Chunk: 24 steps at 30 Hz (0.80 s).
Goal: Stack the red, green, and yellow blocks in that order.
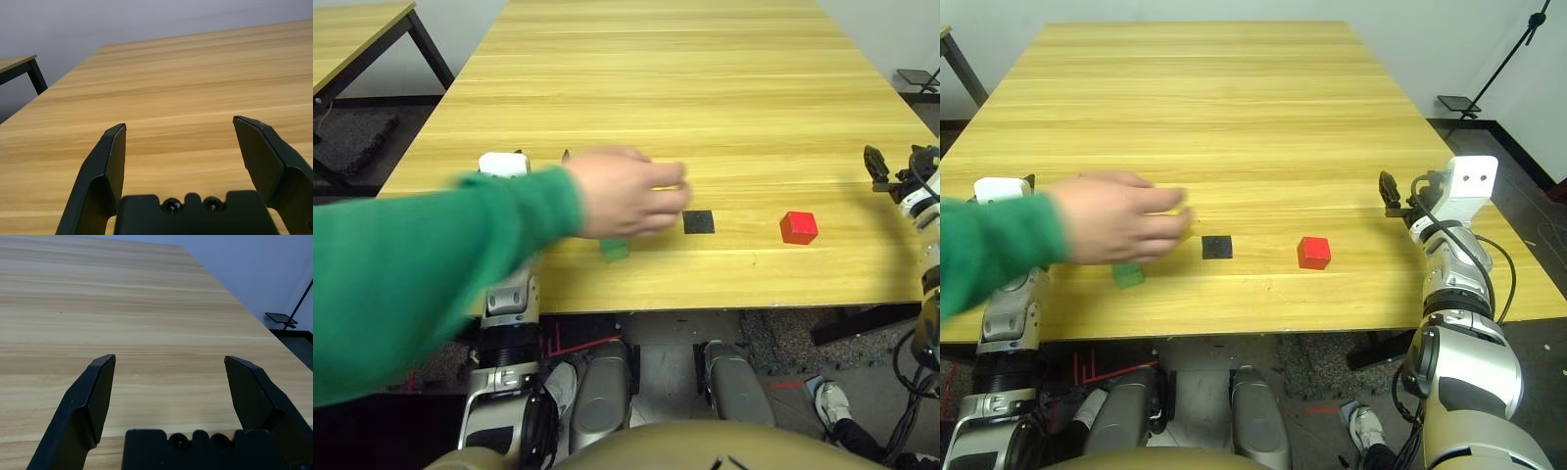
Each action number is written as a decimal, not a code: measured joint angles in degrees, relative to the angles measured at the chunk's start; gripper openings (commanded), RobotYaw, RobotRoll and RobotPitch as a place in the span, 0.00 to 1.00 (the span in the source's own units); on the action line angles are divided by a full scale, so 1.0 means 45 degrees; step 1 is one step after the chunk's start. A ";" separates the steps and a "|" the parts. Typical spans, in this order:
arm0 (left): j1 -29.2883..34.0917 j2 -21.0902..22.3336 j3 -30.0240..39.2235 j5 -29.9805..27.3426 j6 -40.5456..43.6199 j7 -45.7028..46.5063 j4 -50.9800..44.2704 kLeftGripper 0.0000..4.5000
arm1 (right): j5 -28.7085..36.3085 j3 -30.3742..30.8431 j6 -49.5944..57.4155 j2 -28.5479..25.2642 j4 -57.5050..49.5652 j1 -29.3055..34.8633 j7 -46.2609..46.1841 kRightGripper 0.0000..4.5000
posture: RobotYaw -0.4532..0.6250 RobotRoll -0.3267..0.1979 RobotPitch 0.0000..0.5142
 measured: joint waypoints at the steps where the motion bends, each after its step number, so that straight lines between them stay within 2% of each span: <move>1: 0.0000 0.0014 0.0003 0.0000 0.0000 0.0008 0.0000 0.99 | 0.0034 -0.0008 0.0027 0.0000 0.0000 0.0000 -0.0026 1.00 | 0.55 0.38 0.14; 6: -0.0067 0.0028 -0.0045 -0.0039 0.0046 -0.0100 -0.0015 0.99 | 0.0085 -0.0128 0.0292 -0.0044 0.0138 -0.0020 0.0058 1.00 | 0.57 0.43 0.17; 9: 0.0047 0.0218 -0.0120 -0.0943 0.1373 -0.0806 -0.1607 0.99 | 0.0080 0.0060 0.1200 -0.0318 0.0128 -0.0423 0.1524 1.00 | 0.58 0.42 0.17; 12: -0.0106 0.1139 -0.0180 -0.2600 0.3315 -0.2110 -0.3857 0.99 | 0.0047 0.1001 0.2739 -0.0595 -0.0833 -0.0934 0.4629 1.00 | 0.61 0.40 0.15; 15: -0.0359 0.3005 -0.0288 -0.4175 0.4753 -0.4290 -0.5121 0.99 | -0.0063 0.2683 0.4587 -0.0931 -0.3240 -0.0631 0.8354 1.00 | 0.62 0.37 0.15; 18: -0.0368 0.4467 -0.0330 -0.5185 0.5392 -0.6138 -0.5582 0.99 | -0.0423 0.4206 0.5582 -0.1456 -0.4980 -0.0117 1.0880 1.00 | 0.63 0.36 0.15; 21: -0.0044 0.5555 -0.0550 -0.5557 0.5674 -0.7619 -0.5629 0.99 | -0.0891 0.5214 0.5836 -0.1727 -0.5575 -0.0035 1.2219 1.00 | 0.65 0.34 0.15; 24: 0.0548 0.6442 -0.1164 -0.5537 0.5748 -0.8992 -0.5686 0.99 | -0.1569 0.5950 0.5396 -0.1840 -0.5332 -0.0529 1.2856 1.00 | 0.67 0.34 0.15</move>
